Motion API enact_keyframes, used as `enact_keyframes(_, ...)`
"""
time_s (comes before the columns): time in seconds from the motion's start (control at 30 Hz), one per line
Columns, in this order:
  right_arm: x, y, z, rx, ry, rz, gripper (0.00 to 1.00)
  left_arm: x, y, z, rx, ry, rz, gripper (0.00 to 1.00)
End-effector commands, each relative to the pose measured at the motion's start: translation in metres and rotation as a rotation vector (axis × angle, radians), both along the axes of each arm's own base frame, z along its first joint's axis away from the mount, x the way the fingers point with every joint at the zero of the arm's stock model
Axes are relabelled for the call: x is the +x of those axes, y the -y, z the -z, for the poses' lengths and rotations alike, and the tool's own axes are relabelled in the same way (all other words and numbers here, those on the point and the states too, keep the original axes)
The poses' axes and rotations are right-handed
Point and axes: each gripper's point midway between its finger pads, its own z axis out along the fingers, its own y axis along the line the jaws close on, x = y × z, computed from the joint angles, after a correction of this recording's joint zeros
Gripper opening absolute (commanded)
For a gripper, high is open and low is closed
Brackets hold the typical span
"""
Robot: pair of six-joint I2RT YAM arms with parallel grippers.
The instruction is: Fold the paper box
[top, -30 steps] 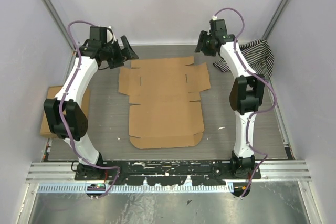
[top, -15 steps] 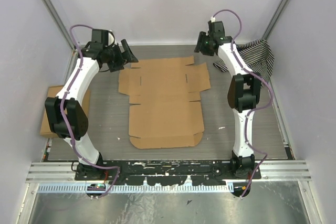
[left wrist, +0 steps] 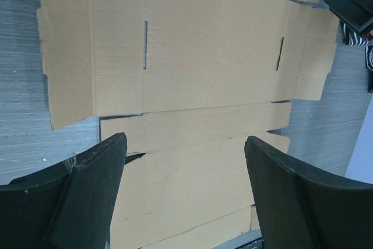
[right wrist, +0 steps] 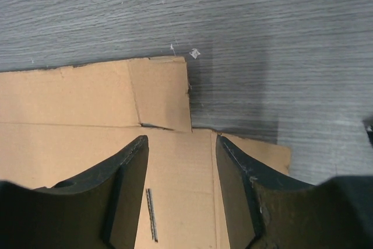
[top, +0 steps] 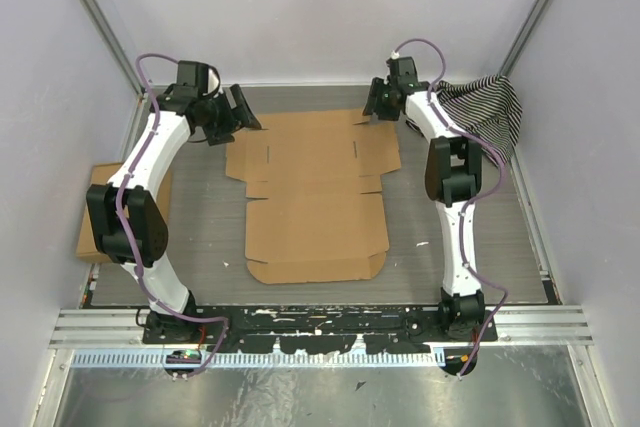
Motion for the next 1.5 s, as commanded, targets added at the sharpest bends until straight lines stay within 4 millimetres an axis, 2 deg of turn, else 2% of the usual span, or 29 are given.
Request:
enact_keyframes(0.0,0.026,-0.010,-0.031,0.041,0.119,-0.020,0.56,-0.006,-0.005,0.006,0.025,-0.017,0.002,0.88)
enact_keyframes(0.27,0.035,-0.012,-0.007,0.065,0.109,-0.034,0.55,-0.006,-0.007,0.010,0.038,-0.027,-0.003,0.88)
enact_keyframes(0.53,0.040,-0.021,0.002,0.113,0.113,-0.050,0.52,-0.002,-0.007,0.015,0.040,-0.036,-0.011,0.88)
enact_keyframes(0.7,0.041,-0.027,0.000,0.141,0.128,-0.064,0.40,0.001,-0.008,0.016,0.044,-0.039,-0.015,0.84)
enact_keyframes(0.9,0.040,-0.026,-0.018,0.145,0.151,-0.065,0.19,0.004,-0.010,0.019,0.058,-0.059,-0.024,0.79)
enact_keyframes(1.1,0.017,-0.016,-0.044,0.092,0.162,-0.073,0.11,0.016,-0.014,0.020,0.091,-0.070,-0.040,0.75)
enact_keyframes(1.33,-0.023,-0.007,-0.051,-0.028,0.126,-0.092,0.10,0.046,-0.018,0.031,0.141,-0.098,-0.060,0.72)
enact_keyframes(1.47,-0.037,-0.012,-0.053,-0.037,0.104,-0.110,0.09,0.067,-0.013,0.044,0.133,-0.114,-0.054,0.64)
